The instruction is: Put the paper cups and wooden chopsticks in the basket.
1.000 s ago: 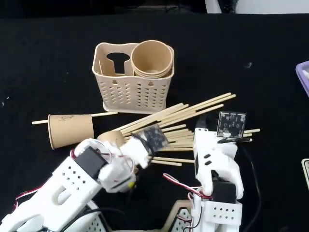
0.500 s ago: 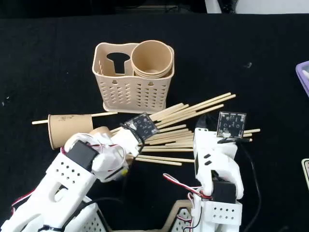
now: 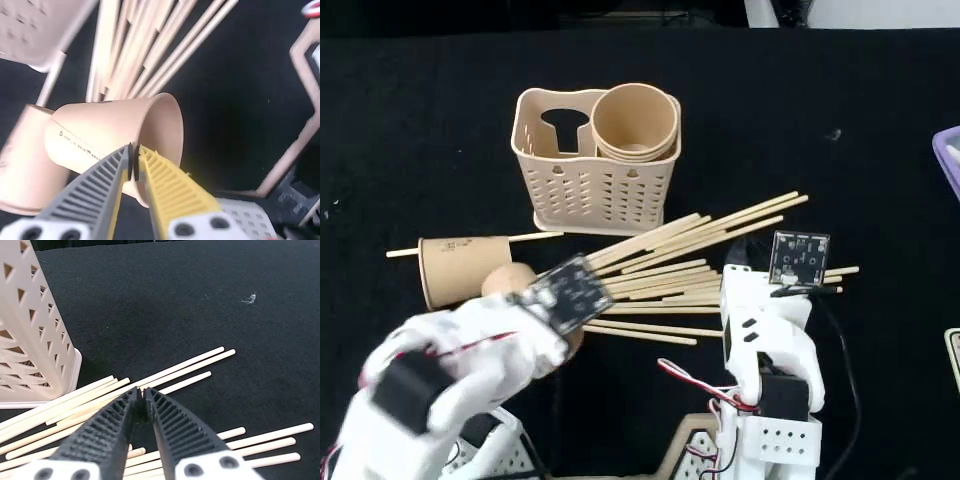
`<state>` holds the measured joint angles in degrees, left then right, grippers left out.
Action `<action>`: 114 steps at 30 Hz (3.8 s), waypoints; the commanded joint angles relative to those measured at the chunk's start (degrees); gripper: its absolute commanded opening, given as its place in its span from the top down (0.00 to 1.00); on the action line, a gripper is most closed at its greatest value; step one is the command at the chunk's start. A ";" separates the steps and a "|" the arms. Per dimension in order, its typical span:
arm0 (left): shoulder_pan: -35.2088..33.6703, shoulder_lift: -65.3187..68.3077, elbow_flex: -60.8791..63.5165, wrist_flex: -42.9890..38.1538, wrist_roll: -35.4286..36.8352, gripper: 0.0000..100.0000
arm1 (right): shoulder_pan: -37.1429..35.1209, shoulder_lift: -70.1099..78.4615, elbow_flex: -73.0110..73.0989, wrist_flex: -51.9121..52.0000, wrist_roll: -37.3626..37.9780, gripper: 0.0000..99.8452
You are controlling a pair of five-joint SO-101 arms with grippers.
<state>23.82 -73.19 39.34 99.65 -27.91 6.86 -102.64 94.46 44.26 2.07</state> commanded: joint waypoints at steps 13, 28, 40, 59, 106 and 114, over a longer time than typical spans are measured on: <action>-22.37 -0.44 -26.42 -16.53 19.43 0.97 | 0.44 -1.01 -1.45 0.00 0.44 0.98; -21.93 9.67 -28.53 -45.36 51.78 0.97 | 0.44 -1.01 -0.92 -0.09 0.44 0.98; -8.31 35.34 -50.95 -38.95 53.63 0.97 | 0.44 -1.01 -0.84 -0.09 0.53 0.98; -2.77 50.90 -60.35 -38.42 53.54 0.97 | 0.44 -1.01 -0.84 -0.09 0.62 0.98; -2.07 50.20 -48.13 -43.52 62.59 0.97 | 0.44 -1.01 -0.84 -0.09 0.62 0.98; -2.07 50.20 -48.13 -40.79 64.88 0.97 | 0.44 -1.01 -0.84 -0.09 0.62 0.98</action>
<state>21.10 -22.02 -5.58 57.89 34.42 6.86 -102.64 94.46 44.26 2.07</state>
